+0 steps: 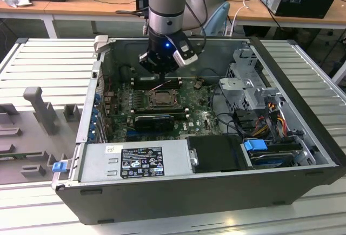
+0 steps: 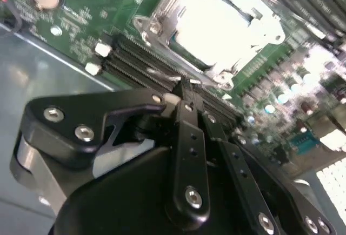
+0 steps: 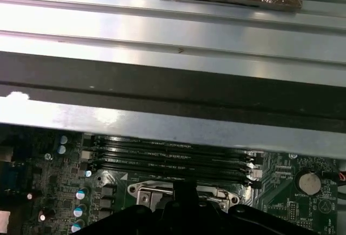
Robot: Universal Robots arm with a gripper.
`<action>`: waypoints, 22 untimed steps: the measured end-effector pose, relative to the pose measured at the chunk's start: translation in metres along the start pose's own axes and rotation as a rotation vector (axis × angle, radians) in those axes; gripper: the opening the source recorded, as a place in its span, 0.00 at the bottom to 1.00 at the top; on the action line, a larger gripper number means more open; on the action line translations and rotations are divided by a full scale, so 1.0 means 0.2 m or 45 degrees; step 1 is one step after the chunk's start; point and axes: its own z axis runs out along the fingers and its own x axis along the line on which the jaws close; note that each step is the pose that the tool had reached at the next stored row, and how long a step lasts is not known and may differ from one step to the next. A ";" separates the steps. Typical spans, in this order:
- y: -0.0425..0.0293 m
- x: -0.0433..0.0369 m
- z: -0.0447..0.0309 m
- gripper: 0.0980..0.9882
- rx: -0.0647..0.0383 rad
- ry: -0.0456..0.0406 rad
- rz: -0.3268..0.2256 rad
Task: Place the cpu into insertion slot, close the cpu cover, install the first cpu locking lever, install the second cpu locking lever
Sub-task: 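Install the first cpu locking lever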
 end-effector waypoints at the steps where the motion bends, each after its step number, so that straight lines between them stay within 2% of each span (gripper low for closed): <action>1: 0.001 -0.003 0.004 0.01 -0.002 0.000 0.000; 4: 0.002 -0.005 0.017 0.01 -0.003 -0.001 0.000; 7: 0.002 -0.005 0.020 0.01 -0.001 -0.020 -0.002; 8: 0.003 -0.005 0.024 0.01 -0.002 -0.022 -0.003; 11: 0.009 -0.006 0.039 0.01 -0.010 -0.023 -0.003; 22: 0.006 -0.016 0.062 0.01 -0.010 -0.023 -0.003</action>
